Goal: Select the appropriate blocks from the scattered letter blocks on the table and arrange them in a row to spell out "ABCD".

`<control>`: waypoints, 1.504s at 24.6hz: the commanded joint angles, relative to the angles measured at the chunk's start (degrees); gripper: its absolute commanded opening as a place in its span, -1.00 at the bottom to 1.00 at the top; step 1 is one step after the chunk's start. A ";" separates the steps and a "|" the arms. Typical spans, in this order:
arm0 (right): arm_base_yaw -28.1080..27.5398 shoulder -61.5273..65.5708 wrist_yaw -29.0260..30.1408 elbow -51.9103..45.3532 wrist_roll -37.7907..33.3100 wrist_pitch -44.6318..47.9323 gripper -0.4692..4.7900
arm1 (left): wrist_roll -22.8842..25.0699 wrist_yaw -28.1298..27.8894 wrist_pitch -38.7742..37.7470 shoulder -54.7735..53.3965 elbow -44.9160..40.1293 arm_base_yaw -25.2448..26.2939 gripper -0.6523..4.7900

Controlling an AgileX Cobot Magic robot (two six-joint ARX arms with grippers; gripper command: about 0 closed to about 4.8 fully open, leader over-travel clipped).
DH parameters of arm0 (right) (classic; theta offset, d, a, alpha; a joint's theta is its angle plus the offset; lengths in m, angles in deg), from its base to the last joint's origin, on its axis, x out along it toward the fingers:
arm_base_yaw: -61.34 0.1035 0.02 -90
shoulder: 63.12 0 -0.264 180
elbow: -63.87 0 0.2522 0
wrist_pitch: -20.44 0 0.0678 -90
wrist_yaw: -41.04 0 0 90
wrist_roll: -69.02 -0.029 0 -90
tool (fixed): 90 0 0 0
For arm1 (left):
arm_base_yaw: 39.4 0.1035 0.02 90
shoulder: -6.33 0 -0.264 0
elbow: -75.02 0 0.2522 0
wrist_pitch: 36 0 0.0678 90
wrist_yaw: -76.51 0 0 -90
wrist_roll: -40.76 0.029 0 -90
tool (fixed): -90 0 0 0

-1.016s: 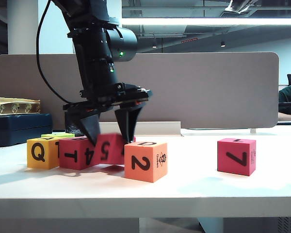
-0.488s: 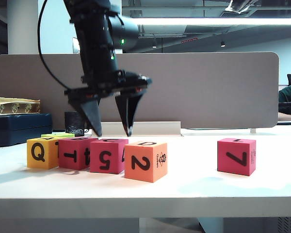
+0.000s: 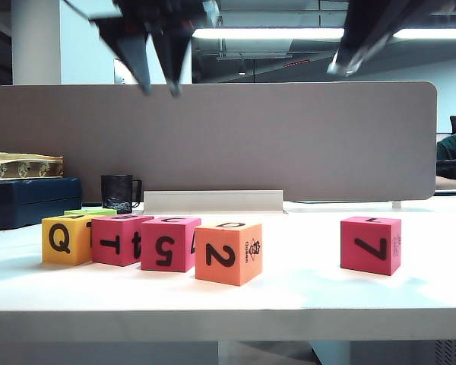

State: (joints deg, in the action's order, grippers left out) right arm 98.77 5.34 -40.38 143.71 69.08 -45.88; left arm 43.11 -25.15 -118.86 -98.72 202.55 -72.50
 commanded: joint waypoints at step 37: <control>0.15 32.33 5.75 0.13 -0.04 21.05 -0.83 | 0.90 1.81 -7.10 13.97 4.15 0.26 -0.78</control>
State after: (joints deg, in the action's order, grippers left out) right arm 98.83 37.71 -35.18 143.69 69.06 -26.91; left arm 43.83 -23.51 -126.27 -85.22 206.49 -72.19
